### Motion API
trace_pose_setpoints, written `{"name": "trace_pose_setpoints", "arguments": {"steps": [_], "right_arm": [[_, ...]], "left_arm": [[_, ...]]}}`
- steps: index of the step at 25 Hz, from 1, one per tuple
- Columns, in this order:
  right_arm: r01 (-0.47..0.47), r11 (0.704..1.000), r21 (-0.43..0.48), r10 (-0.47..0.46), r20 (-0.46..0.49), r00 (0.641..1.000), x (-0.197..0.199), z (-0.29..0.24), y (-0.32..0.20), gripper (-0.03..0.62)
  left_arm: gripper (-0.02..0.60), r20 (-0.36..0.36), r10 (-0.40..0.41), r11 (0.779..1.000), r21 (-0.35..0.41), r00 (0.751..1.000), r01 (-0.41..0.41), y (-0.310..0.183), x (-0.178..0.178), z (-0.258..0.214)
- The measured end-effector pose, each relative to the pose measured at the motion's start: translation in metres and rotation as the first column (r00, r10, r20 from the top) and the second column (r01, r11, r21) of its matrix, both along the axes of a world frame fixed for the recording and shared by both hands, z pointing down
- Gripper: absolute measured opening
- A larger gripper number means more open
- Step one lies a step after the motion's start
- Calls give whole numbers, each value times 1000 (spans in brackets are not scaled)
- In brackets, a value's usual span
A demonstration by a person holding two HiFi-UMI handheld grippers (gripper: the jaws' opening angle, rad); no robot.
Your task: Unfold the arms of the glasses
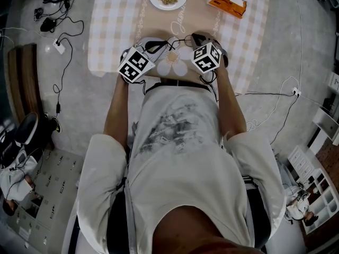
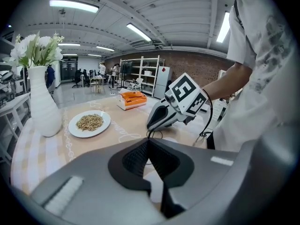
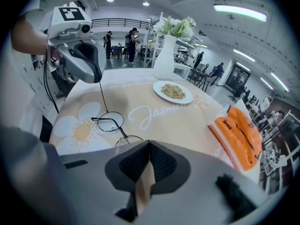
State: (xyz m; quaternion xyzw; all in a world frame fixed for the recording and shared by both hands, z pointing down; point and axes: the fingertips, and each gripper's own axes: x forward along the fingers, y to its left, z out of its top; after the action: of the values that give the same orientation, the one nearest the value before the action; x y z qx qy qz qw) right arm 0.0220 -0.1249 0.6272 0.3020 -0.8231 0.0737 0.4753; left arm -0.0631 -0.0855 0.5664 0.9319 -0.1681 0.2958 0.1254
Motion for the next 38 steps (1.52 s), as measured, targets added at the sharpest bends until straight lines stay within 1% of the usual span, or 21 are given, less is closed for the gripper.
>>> {"name": "trace_pose_setpoints", "arguments": {"steps": [5,11,12,13,14,20,25,30,38], "right_arm": [[6,999,34,-7,51,999,-6,-9,6,18],[50,996,67,-56,84,995,-24,-23,16,18],[61,996,69,-67,86,994,-27,-24,17,21],[73,995,68,-78,87,993,-30,-24,19,45],[84,994,67,-90,87,992,-33,-25,21,88],[147,987,72,-153,77,985,-45,-29,33,101],[218,973,72,-222,60,973,-57,-29,47,120],[254,966,55,-257,71,964,-66,-25,61,138],[298,952,72,-302,59,951,-82,-22,71,141]], "left_arm": [[9,-1,12,1000,1,1000,-12,-2,4,0],[9,2,23,1000,0,1000,-23,-2,5,-2],[9,1,25,1000,0,1000,-25,-1,5,-2],[9,0,26,1000,0,1000,-26,-1,6,-2],[9,0,27,1000,0,1000,-27,-1,6,-2],[9,-3,30,1000,0,1000,-30,0,7,-3],[9,-7,33,999,1,999,-33,0,8,-5],[9,-8,35,999,5,999,-35,-1,9,-7],[9,-3,39,999,6,999,-39,0,11,-9]]}}
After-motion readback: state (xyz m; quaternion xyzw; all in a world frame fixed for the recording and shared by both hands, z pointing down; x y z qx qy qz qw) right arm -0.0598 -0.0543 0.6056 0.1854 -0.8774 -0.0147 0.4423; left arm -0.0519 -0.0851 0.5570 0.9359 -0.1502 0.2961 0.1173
